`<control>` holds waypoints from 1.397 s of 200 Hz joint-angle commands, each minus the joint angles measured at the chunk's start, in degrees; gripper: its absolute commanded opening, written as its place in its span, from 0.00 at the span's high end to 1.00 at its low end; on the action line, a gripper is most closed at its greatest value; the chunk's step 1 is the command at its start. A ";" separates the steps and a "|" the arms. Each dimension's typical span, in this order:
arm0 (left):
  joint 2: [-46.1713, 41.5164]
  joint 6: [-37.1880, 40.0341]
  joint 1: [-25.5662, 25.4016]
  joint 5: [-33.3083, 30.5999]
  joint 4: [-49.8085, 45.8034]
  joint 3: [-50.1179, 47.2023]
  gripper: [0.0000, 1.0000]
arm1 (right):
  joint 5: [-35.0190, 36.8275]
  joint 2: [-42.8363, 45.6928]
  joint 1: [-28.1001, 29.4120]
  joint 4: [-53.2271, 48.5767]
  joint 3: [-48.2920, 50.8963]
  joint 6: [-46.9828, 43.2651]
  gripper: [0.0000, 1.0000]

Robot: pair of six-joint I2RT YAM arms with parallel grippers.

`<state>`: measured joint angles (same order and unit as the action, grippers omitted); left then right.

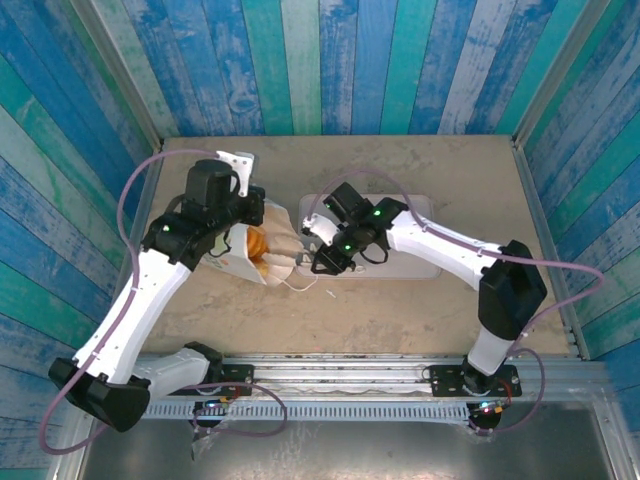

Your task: Take the fake bread out of the paper bag

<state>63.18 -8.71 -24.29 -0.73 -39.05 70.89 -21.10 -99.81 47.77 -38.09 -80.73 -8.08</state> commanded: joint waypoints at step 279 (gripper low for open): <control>-1.31 -7.19 -0.22 -5.35 18.68 -7.08 1.00 | -5.43 6.47 -6.66 -14.14 -4.98 6.59 0.61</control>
<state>63.26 -14.37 -24.29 -5.50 -24.08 64.38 -22.48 -98.48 43.55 -47.00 -86.94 -2.31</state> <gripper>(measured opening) 0.044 0.396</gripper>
